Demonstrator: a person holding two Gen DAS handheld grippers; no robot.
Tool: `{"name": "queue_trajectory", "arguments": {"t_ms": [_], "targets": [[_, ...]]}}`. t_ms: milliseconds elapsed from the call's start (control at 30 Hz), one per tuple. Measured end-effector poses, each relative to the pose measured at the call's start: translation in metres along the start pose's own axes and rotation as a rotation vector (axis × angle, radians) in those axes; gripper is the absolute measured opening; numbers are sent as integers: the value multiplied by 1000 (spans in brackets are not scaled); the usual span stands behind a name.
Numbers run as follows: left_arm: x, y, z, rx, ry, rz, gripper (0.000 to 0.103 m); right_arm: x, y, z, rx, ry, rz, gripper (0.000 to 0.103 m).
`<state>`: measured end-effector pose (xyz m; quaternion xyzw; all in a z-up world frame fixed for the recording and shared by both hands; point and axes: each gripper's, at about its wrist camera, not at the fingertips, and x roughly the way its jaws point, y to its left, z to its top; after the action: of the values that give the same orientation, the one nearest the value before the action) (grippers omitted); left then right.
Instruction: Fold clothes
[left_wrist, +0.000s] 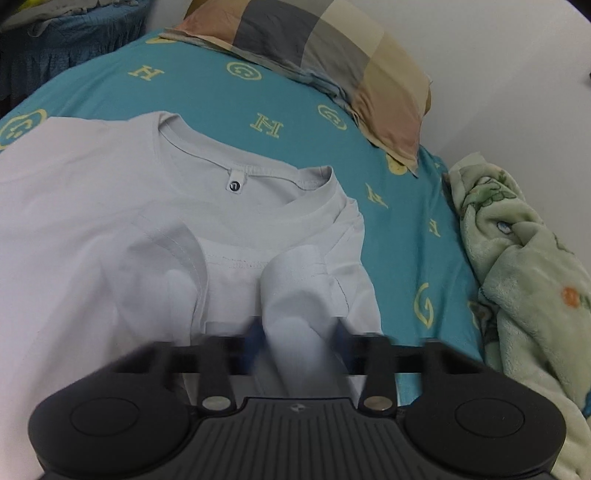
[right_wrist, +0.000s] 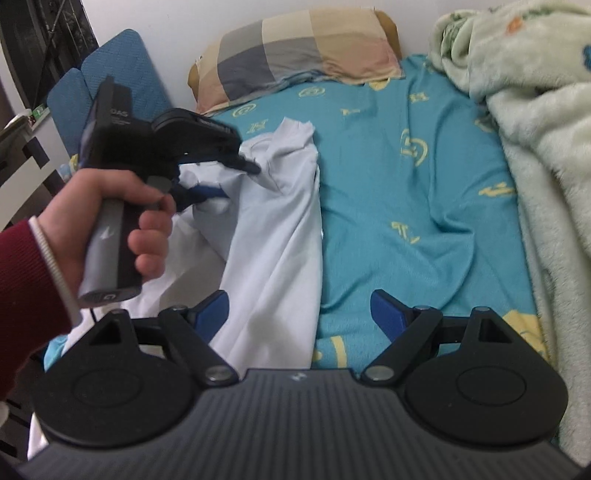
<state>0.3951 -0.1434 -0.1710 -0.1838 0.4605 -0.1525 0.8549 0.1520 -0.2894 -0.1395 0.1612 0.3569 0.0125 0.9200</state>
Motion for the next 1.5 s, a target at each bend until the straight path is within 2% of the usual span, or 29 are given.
{"name": "queue_trajectory", "arguments": {"t_ms": [33, 267, 367, 500, 600, 667, 700, 767, 833, 1000, 1100, 1233, 1267, 1400, 1500], "targets": [[-3, 1, -2, 6, -4, 4, 4, 1, -1, -1, 4, 4, 9, 85], [-91, 19, -32, -49, -86, -102, 4, -9, 15, -3, -63, -23, 46, 85], [-124, 42, -59, -99, -84, -91, 4, -13, 24, -5, -98, -8, 95, 85], [-126, 82, -97, -208, -18, -37, 4, -8, 37, -13, -141, 51, 154, 85], [-117, 107, -113, -259, 9, -27, 6, 5, 42, -23, -174, 147, 155, 85], [-116, 117, -117, -261, 2, -30, 13, 15, 41, -32, -183, 218, 143, 85], [-120, 120, -118, -266, -8, -30, 20, 19, 40, -35, -185, 238, 139, 85], [-129, 125, -117, -275, -20, -28, 28, 20, 43, -39, -213, 237, 136, 86], [-144, 129, -114, -273, -25, -28, 42, 18, 44, -40, -225, 234, 130, 86], [-202, 149, -101, -269, -82, 6, 65, 17, 42, -38, -186, 223, 151, 85], [-239, 185, -98, -350, -136, 46, 79, 17, 41, -38, -174, 222, 152, 85], [-271, 250, -102, -557, -221, 109, 81, 15, 38, -37, -141, 217, 151, 85], [-272, 263, -103, -606, -236, 101, 81, 14, 37, -37, -129, 215, 150, 85], [-255, 294, -97, -708, -259, 18, 80, 13, 35, -37, -85, 216, 140, 85], [-236, 302, -88, -730, -266, -64, 80, 15, 39, -39, -100, 212, 125, 85]]}}
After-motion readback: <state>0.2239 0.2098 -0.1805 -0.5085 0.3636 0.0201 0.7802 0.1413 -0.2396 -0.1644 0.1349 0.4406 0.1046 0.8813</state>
